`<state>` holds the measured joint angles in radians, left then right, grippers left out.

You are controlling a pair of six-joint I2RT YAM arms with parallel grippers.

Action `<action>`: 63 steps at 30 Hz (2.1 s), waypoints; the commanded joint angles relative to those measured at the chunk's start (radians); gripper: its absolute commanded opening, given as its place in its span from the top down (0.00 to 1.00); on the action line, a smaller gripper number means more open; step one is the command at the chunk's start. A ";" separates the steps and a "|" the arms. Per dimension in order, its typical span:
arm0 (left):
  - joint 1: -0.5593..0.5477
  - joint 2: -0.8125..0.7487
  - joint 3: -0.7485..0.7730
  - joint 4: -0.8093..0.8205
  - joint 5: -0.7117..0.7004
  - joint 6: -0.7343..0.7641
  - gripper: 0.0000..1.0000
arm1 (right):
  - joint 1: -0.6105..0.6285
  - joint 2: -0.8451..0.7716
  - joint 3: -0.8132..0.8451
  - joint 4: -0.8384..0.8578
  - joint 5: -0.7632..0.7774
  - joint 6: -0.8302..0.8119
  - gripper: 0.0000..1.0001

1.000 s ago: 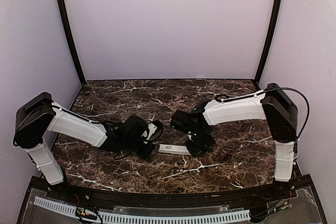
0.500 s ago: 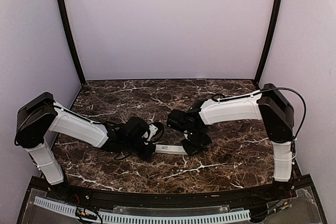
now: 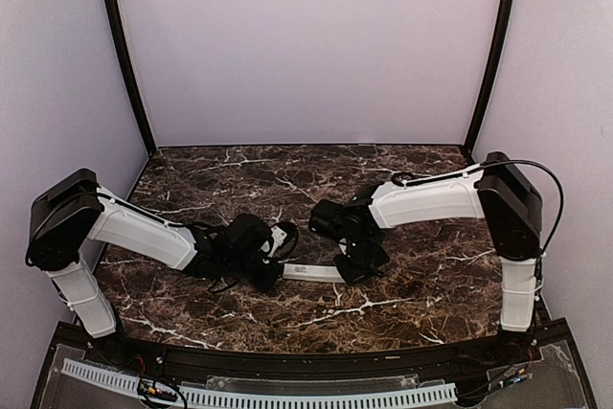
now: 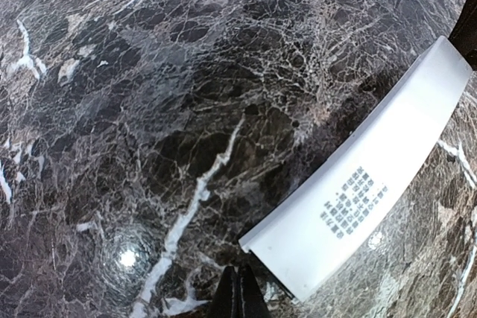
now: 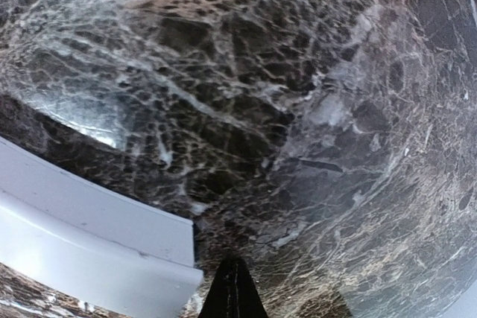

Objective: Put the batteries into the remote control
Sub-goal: Press the battery cover onto the remote control.

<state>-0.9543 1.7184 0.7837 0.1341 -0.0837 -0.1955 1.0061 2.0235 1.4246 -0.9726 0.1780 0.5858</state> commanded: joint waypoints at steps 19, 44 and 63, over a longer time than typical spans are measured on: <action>-0.006 -0.040 -0.013 -0.010 -0.036 -0.005 1.00 | -0.017 -0.284 -0.122 0.292 -0.163 -0.184 1.00; -0.006 -0.037 -0.009 -0.012 -0.034 0.000 1.00 | -0.018 -0.200 -0.129 0.293 -0.199 -0.208 1.00; -0.006 -0.051 -0.003 -0.018 -0.038 0.008 1.00 | -0.023 -0.117 -0.232 0.362 -0.222 -0.164 1.00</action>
<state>-0.9543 1.7161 0.7792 0.1333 -0.1135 -0.1947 0.9833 1.8503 1.2407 -0.6044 -0.0349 0.4023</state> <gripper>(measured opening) 0.006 0.003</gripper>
